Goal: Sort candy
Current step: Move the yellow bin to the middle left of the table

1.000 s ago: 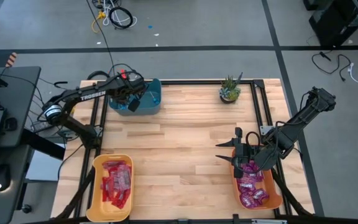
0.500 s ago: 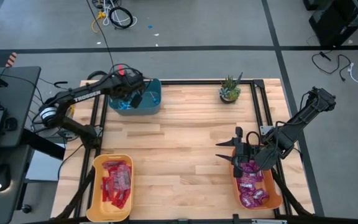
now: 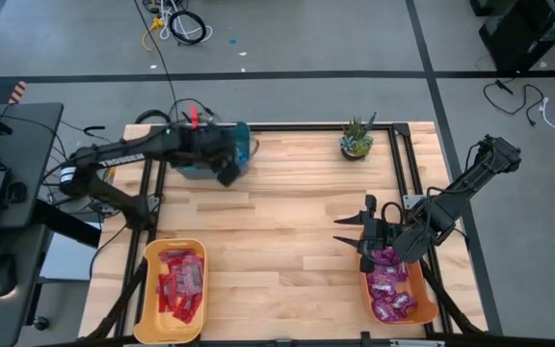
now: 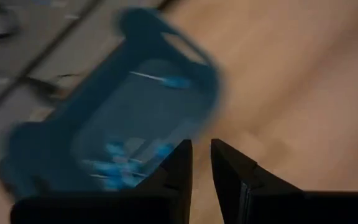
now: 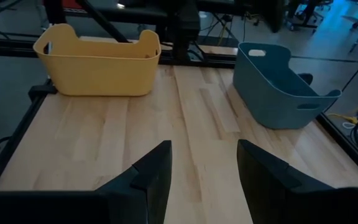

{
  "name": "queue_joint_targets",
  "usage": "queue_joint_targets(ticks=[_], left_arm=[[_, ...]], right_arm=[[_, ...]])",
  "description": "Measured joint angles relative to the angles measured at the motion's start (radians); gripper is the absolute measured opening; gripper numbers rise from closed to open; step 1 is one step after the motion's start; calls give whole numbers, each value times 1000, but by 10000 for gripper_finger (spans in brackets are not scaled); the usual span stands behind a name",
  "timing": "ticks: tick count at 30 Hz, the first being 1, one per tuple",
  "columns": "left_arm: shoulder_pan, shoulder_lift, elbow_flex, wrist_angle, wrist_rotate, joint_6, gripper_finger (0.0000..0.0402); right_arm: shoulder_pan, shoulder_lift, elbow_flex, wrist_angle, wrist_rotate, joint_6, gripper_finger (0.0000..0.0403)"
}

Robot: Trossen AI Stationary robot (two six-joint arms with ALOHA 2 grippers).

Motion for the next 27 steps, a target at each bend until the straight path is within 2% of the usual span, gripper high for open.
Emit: queue_joint_targets(ticks=[4,20,27], left_arm=[[-150,0,12,-7,94,-67,62],[-714,3,12,12,138,-505,62],[-877,22,12,137,144,-540,62]], right_arm=[[0,0,0,0,0,0,168],[-10,36,0,-2,-8,10,168],[-21,40,0,0,-8,9,168]])
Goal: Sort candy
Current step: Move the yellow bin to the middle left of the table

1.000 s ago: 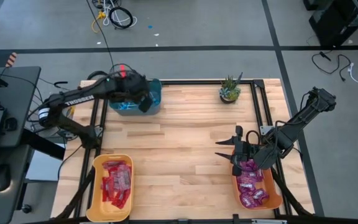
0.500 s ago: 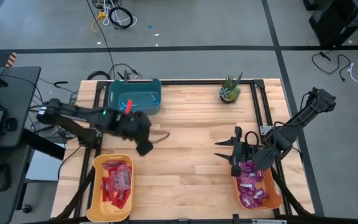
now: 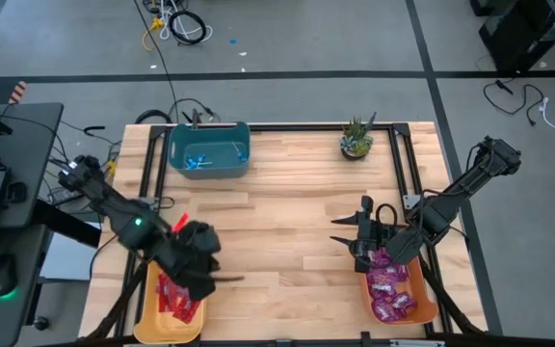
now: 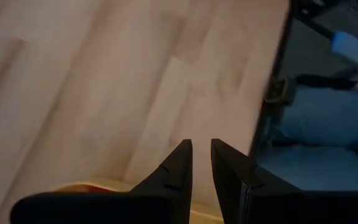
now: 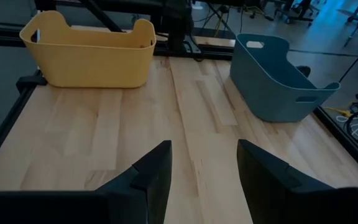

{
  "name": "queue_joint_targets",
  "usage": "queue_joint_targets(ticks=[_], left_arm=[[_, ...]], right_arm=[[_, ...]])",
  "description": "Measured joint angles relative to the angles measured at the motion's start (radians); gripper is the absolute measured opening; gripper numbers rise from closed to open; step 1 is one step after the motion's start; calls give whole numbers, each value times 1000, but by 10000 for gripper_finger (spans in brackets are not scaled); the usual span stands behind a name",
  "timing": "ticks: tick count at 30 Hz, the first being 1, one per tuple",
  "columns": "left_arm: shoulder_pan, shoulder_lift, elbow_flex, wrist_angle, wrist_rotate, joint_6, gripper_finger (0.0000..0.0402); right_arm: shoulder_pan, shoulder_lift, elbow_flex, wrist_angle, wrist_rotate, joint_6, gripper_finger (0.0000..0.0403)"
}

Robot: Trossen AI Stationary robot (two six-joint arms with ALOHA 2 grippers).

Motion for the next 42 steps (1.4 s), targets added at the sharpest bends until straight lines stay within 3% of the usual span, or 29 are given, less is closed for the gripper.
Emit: queue_joint_targets(ticks=[7,15,29,42], left_arm=[[-113,49,0,3,43,-99,62],[-179,115,0,-113,79,-278,62],[-187,171,0,-407,80,-391,24],[-184,170,-117,-410,81,-406,2]], right_arm=[[0,0,0,0,0,0,168],[0,0,0,0,-1,0,168],[0,0,0,3,-2,-1,168],[0,0,0,3,-2,-2,168]])
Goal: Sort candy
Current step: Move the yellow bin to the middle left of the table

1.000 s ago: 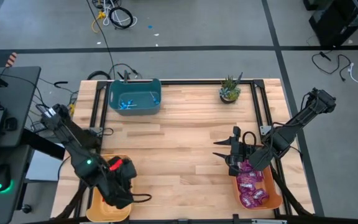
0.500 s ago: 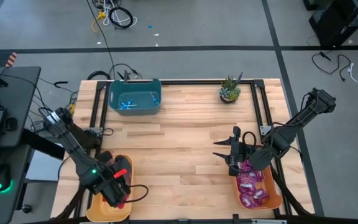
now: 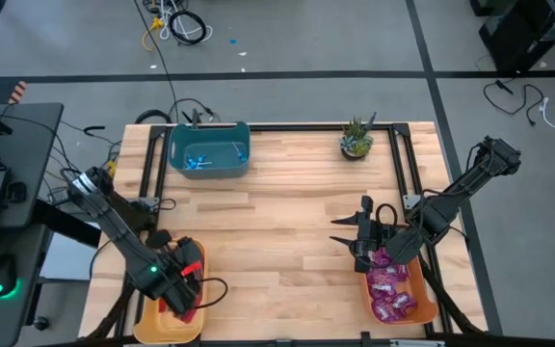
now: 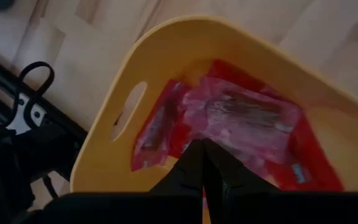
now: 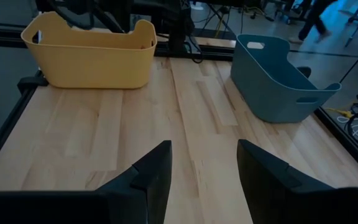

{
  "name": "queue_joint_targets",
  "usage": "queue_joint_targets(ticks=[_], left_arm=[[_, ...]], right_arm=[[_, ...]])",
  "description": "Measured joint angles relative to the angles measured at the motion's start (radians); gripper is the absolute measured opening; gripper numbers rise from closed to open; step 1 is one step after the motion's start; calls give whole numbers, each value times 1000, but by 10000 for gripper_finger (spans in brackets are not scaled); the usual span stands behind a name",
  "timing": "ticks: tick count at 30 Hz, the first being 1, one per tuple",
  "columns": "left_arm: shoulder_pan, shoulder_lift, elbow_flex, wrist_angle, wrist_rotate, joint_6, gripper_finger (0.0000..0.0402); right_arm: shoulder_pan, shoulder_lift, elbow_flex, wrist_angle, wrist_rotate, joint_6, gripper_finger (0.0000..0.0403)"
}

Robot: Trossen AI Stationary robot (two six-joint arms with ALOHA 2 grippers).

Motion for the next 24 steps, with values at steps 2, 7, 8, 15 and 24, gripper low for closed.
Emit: queue_joint_targets(ticks=[2,7,8,15,24], left_arm=[[0,0,-23,-1,0,0,1],[5,0,-86,4,-3,0,1],[6,0,-98,4,-3,-1,1],[20,0,-165,9,-14,-5,0],[49,0,-219,16,-27,-5,0]], right_arm=[[0,0,0,0,0,0,168],[0,0,0,0,0,0,168],[0,0,0,0,0,0,168],[0,0,0,1,0,0,168],[0,0,0,1,0,0,168]])
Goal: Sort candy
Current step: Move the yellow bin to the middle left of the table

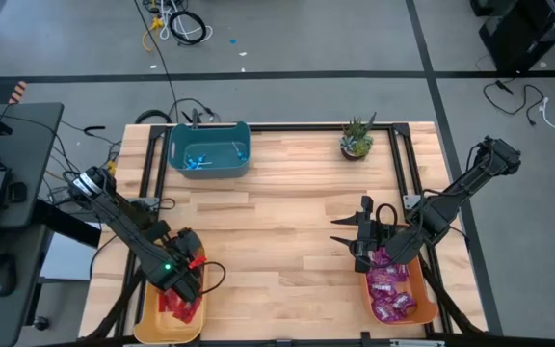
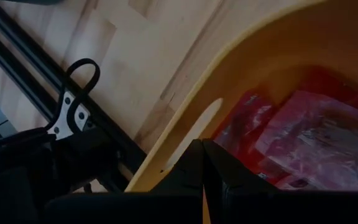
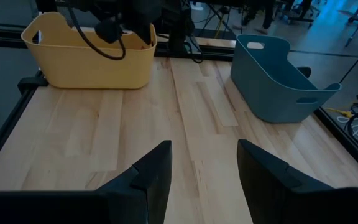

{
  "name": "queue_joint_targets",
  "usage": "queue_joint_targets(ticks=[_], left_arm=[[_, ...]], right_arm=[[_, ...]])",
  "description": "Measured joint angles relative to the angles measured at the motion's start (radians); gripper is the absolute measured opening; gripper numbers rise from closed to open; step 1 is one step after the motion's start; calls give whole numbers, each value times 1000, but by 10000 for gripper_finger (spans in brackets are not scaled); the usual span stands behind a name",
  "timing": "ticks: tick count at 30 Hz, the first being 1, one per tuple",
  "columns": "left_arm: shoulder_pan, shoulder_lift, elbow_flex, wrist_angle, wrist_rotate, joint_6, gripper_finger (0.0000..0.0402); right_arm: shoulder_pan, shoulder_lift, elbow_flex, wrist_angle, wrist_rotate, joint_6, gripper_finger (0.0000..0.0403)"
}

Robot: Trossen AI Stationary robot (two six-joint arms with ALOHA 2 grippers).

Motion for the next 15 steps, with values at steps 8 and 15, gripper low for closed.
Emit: queue_joint_targets(ticks=[8,15], left_arm=[[1,0,-7,-7,-43,0,0],[28,0,-7,-40,-77,0,0]], right_arm=[[-1,0,0,0,0,0,168],[-1,0,0,0,0,0,168]])
